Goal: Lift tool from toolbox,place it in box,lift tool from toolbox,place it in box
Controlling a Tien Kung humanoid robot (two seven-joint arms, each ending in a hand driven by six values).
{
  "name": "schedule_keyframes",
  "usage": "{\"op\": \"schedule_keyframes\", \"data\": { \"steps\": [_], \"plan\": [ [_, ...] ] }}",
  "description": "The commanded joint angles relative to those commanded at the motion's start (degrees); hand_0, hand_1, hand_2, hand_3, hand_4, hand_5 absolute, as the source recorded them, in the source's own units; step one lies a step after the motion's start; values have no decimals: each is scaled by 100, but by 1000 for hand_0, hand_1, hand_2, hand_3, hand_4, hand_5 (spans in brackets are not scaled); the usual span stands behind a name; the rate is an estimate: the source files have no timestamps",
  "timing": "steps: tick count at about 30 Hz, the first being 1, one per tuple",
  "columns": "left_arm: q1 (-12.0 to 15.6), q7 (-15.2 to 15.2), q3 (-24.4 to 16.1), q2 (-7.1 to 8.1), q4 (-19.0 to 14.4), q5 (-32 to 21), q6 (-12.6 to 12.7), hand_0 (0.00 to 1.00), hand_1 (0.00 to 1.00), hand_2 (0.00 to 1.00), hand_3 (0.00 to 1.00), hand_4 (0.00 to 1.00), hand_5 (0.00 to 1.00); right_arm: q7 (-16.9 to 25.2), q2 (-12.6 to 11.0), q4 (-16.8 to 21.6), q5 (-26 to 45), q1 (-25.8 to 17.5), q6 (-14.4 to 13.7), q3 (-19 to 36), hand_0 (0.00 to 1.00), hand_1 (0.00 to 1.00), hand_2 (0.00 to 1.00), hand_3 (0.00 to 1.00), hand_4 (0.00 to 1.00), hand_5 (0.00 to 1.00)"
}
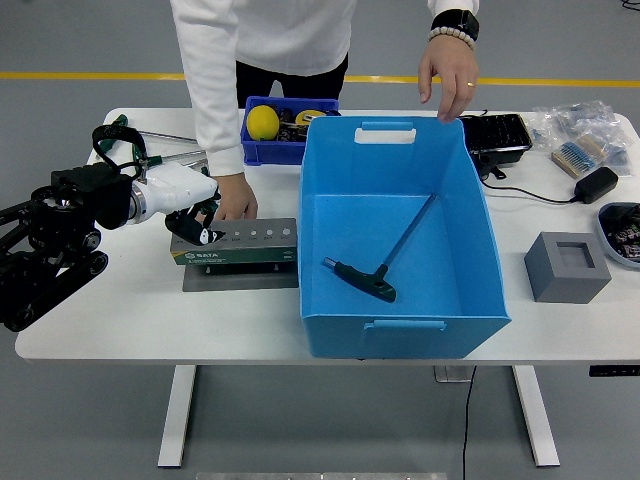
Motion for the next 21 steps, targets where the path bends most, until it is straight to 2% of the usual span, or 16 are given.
{"op": "schedule_keyframes", "data": {
  "steps": [6,7,12,13,18,19,21],
  "plan": [
    [13,-33,-3,1,54,-21,16,568,229,198,278,680,503,5,0,-1,12,1,2,-8,679,640,714,561,795,720],
    [14,-48,-5,0,69,-29,26,458,184,165,218,692,511,4,0,-2,9,2,2,-6,679,640,714,561,795,719],
    [18,-151,-16,3,113,-53,146,458,184,165,218,692,511,3,-1,-2,4,4,3,-6,679,640,714,561,795,719],
    [19,-173,-20,2,123,-50,179,368,136,130,163,717,506,2,-1,-3,1,5,2,-4,679,640,714,562,795,720],
    [36,-292,-59,-3,200,-27,366,368,136,130,163,717,506,5,2,-4,8,10,0,-6,679,640,714,562,795,720],
    [41,-326,-69,-3,218,-19,421,237,113,114,131,798,485,4,3,-5,5,11,0,-5,679,640,714,562,795,719],
    [53,-382,-88,-4,245,-1,520,237,113,114,131,798,485,3,3,-5,1,12,-1,-3,679,640,714,562,795,719]
  ]
}}
